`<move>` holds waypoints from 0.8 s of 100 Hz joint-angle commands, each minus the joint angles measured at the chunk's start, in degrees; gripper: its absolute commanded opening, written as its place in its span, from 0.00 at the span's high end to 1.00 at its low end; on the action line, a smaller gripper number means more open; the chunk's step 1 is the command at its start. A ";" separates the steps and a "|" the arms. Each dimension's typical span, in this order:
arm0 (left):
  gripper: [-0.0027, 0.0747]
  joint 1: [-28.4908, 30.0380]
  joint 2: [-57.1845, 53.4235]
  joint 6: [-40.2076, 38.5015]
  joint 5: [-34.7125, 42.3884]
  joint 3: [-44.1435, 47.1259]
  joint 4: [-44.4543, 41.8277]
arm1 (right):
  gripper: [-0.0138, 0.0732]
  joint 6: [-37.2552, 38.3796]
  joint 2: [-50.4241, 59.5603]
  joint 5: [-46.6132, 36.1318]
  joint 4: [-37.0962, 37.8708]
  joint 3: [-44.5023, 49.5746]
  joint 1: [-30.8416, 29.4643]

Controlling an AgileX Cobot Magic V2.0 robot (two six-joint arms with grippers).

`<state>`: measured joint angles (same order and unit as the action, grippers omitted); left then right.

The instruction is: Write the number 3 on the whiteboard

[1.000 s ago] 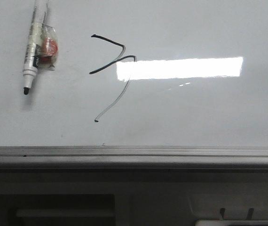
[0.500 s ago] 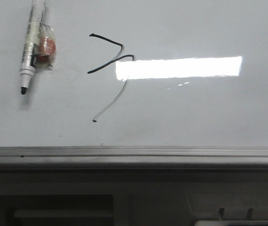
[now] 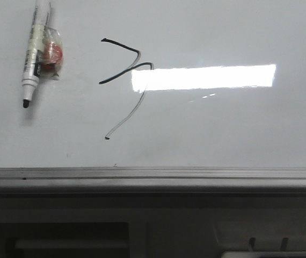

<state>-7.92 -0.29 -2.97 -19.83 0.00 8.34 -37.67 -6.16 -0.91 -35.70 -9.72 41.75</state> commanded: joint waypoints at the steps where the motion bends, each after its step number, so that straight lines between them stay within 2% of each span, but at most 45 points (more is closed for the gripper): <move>1: 0.99 -0.02 -1.31 -0.63 2.57 0.65 -0.44 | 0.91 -0.04 -0.71 -3.99 0.15 -1.46 -0.32; 12: 0.99 -0.02 -1.31 -0.63 2.57 0.65 -0.44 | 0.91 -0.04 -0.85 -4.13 1.43 -1.08 -0.49; 23: 0.99 -0.02 -1.31 -0.63 2.57 0.65 -0.44 | 0.91 0.14 -0.82 -9.69 9.04 2.26 -2.91; 28: 0.99 -0.02 -1.31 -0.63 2.57 0.65 -0.44 | 0.91 2.90 -0.82 -12.03 12.39 3.93 -5.00; 33: 0.99 -0.02 -1.31 -0.63 2.57 0.65 -0.44 | 0.91 10.46 -0.82 -12.77 18.91 5.77 -7.98; 43: 0.99 -0.02 -1.31 -0.63 2.57 0.65 -0.44 | 0.91 32.97 -0.82 -11.87 38.14 10.05 -16.34; 48: 0.99 -0.02 -1.31 -0.63 2.57 0.65 -0.44 | 0.91 41.33 -0.82 -11.46 45.38 12.07 -19.85; 54: 0.99 -0.02 -1.31 -0.63 2.57 0.65 -0.44 | 0.91 45.40 -0.56 -4.11 48.75 11.74 -22.68; 64: 0.99 -0.02 -1.31 -0.63 2.57 0.65 -0.44 | 0.91 45.40 0.66 3.05 48.75 11.90 -25.00; 80: 0.99 -0.02 -1.31 -0.63 2.57 0.65 -0.44 | 0.91 45.40 4.64 15.97 48.75 11.90 -25.38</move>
<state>-7.92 -0.29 -2.97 -19.83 0.00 8.34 7.31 -2.75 12.55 11.92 0.41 16.81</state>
